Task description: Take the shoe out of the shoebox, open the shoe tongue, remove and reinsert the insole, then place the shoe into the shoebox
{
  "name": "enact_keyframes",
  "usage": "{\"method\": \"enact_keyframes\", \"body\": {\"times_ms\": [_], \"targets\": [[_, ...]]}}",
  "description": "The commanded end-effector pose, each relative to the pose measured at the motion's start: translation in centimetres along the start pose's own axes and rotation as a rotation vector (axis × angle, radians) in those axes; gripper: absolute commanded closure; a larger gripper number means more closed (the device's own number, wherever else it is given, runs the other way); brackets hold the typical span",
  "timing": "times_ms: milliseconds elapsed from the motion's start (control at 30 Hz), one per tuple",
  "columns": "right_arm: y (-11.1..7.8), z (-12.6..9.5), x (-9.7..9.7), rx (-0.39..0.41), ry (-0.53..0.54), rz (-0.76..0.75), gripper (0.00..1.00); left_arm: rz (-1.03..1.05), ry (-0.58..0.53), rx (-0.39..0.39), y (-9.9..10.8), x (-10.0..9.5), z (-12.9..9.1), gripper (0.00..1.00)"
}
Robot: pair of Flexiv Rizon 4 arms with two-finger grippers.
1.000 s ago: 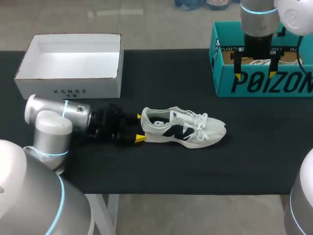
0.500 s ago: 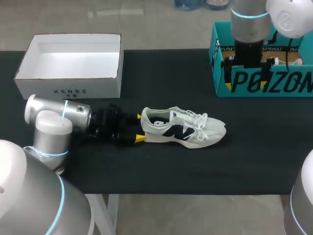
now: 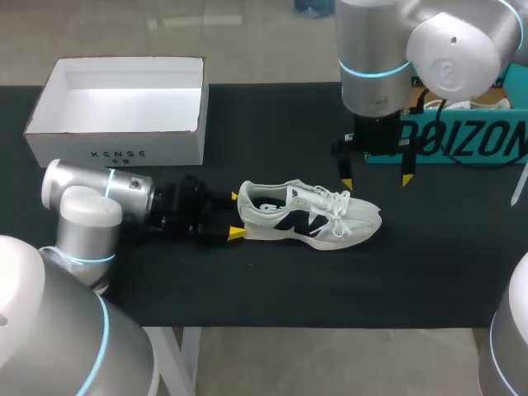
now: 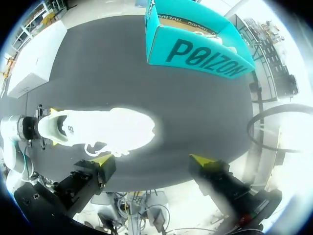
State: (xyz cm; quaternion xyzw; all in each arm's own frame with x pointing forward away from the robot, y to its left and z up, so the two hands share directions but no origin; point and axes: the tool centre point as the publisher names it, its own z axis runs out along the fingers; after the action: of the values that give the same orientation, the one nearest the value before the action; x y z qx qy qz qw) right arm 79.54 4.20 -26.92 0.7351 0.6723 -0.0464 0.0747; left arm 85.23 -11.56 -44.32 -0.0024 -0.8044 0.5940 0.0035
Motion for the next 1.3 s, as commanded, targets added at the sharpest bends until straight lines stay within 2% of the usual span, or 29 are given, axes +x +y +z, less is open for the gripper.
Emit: {"method": "enact_keyframes", "body": {"times_ms": [33,300,433,633,1000,1300], "targets": [[-0.8,-0.1,2.1,-0.017,-0.034,0.015,0.00,0.001,0.000,0.001,0.4,-0.2,0.5,1.00],[-0.4,0.0,6.4,-0.019,-0.049,0.030,0.00,0.001,0.000,0.001,0.4,-0.2,0.5,1.00],[-0.4,0.0,8.7,-0.053,-0.037,0.005,0.00,0.001,0.000,0.001,0.4,-0.2,0.5,1.00],[-0.1,1.1,11.5,-0.066,-0.035,-0.024,0.00,0.001,0.000,0.001,0.4,-0.2,0.5,1.00],[0.2,2.9,15.5,-0.104,-0.074,-0.025,0.00,0.001,0.000,0.001,0.4,-0.2,0.5,1.00],[1.2,4.4,16.4,-0.105,-0.095,-0.013,0.00,0.001,0.000,0.001,0.4,-0.2,0.5,1.00]]}}
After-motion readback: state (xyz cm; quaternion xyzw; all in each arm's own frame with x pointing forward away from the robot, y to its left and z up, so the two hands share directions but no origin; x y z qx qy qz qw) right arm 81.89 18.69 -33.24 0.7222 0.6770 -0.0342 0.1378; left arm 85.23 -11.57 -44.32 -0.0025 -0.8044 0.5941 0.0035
